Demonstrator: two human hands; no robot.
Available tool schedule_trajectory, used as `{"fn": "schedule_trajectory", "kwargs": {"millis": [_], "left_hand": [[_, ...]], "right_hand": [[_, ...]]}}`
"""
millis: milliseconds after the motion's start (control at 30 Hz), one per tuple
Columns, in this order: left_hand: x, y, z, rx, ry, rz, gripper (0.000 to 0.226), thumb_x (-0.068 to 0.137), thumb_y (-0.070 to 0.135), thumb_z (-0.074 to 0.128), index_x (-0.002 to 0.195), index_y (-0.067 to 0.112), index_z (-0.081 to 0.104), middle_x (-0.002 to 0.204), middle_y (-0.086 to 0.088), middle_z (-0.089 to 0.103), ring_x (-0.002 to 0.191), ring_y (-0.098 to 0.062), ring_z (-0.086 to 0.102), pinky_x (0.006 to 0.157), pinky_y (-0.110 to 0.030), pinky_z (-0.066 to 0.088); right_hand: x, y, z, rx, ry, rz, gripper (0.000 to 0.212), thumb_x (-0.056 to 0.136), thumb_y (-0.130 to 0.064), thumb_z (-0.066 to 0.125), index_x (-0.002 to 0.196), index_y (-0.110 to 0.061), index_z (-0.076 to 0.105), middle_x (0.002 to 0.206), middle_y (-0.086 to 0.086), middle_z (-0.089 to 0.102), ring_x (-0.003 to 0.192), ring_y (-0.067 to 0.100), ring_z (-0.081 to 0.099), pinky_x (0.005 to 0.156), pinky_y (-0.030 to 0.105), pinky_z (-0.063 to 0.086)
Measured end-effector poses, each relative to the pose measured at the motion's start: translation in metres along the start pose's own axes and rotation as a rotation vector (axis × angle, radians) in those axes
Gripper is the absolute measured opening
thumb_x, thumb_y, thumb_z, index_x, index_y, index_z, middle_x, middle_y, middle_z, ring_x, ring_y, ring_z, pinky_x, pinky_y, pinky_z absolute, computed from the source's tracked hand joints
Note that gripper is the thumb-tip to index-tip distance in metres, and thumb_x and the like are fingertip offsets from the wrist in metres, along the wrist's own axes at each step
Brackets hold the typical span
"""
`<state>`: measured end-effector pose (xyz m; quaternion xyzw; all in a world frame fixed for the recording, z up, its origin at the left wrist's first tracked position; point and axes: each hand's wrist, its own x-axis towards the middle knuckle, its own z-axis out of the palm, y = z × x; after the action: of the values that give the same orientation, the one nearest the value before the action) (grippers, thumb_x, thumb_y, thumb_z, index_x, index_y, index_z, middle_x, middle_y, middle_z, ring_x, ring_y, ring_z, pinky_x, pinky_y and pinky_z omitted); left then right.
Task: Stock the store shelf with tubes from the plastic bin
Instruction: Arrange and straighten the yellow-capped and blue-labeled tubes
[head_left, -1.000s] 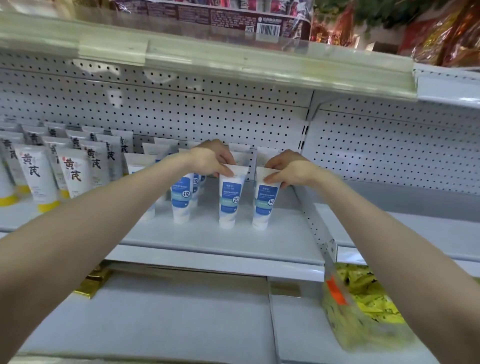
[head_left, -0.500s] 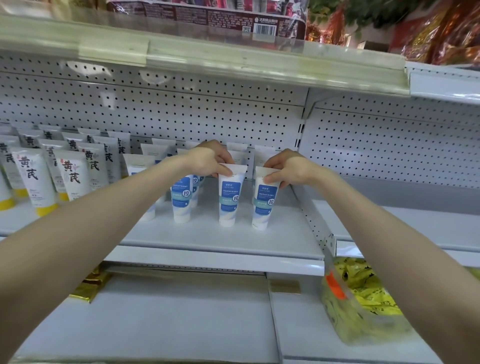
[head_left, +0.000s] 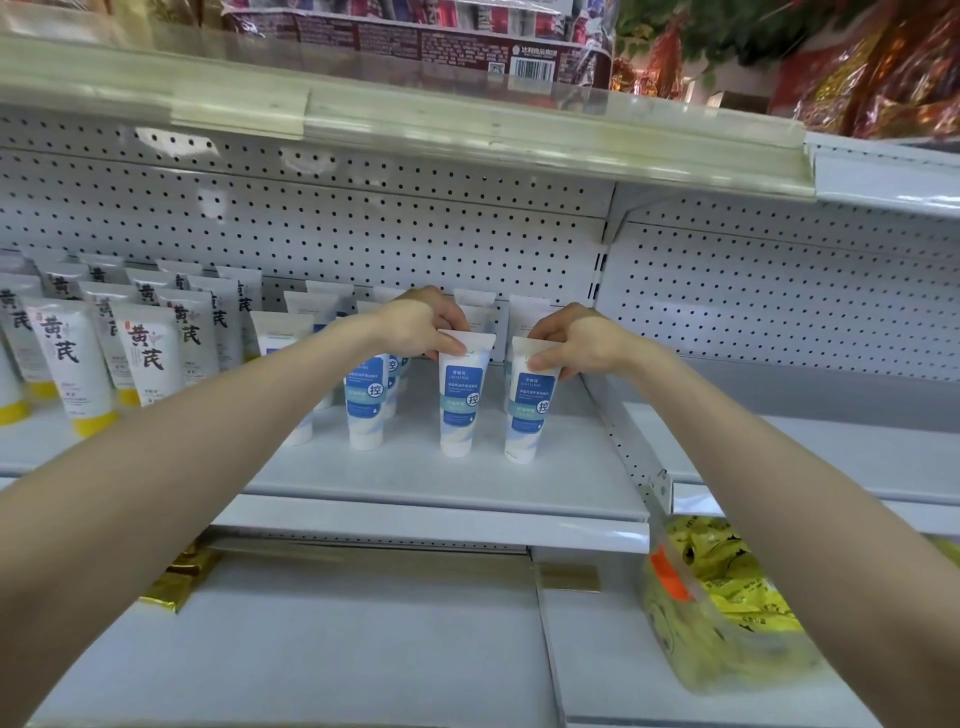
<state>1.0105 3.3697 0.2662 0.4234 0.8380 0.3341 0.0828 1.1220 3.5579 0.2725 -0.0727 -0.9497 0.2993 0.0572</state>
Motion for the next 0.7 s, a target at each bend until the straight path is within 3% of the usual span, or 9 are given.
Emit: {"fn": "schedule_trajectory", "kwargs": {"millis": [200, 300, 367, 500, 700], "left_hand": [[0.001, 0.001, 0.000, 0.091, -0.007, 0.026, 0.019, 0.087, 0.008, 0.062, 0.106, 0.004, 0.064, 0.097, -0.009, 0.061, 0.068, -0.004, 0.053, 0.047, -0.003, 0.041], [0.004, 0.004, -0.008, 0.132, -0.029, 0.028, 0.023, 0.087, 0.019, 0.064, 0.109, 0.011, 0.065, 0.102, -0.006, 0.066, 0.080, -0.014, 0.059, 0.065, -0.015, 0.050], [0.007, 0.009, -0.015, 0.154, 0.002, 0.026, 0.025, 0.086, 0.029, 0.064, 0.109, 0.017, 0.065, 0.103, 0.000, 0.066, 0.087, -0.017, 0.060, 0.080, -0.027, 0.050], [0.021, 0.015, -0.026, 0.099, 0.071, 0.059, 0.028, 0.087, 0.029, 0.063, 0.111, 0.015, 0.065, 0.108, 0.002, 0.065, 0.099, -0.013, 0.060, 0.092, -0.025, 0.045], [0.051, 0.004, -0.030, 0.164, 0.050, 0.085, 0.036, 0.085, 0.023, 0.066, 0.118, 0.010, 0.061, 0.119, -0.004, 0.062, 0.108, -0.017, 0.058, 0.099, -0.030, 0.044]], "right_hand": [[0.001, -0.001, -0.004, -0.032, 0.022, -0.004, 0.021, 0.082, -0.018, 0.069, 0.101, -0.011, 0.066, 0.097, 0.008, 0.066, 0.098, 0.028, 0.064, 0.083, 0.044, 0.056], [0.003, -0.007, -0.010, -0.078, 0.072, -0.002, 0.020, 0.083, -0.032, 0.067, 0.099, -0.019, 0.067, 0.099, 0.001, 0.066, 0.093, 0.019, 0.061, 0.076, 0.031, 0.054], [0.006, -0.011, -0.017, -0.111, 0.105, 0.004, 0.020, 0.084, -0.036, 0.064, 0.096, -0.020, 0.067, 0.101, -0.001, 0.068, 0.093, 0.016, 0.064, 0.080, 0.029, 0.054], [0.018, -0.014, -0.029, -0.083, 0.138, 0.002, 0.026, 0.084, -0.032, 0.065, 0.104, -0.015, 0.067, 0.103, 0.001, 0.069, 0.095, 0.017, 0.065, 0.086, 0.032, 0.054], [0.045, -0.002, -0.036, -0.068, 0.136, -0.005, 0.033, 0.082, -0.026, 0.070, 0.112, -0.017, 0.063, 0.110, 0.001, 0.064, 0.103, 0.015, 0.060, 0.072, 0.019, 0.046]]}}
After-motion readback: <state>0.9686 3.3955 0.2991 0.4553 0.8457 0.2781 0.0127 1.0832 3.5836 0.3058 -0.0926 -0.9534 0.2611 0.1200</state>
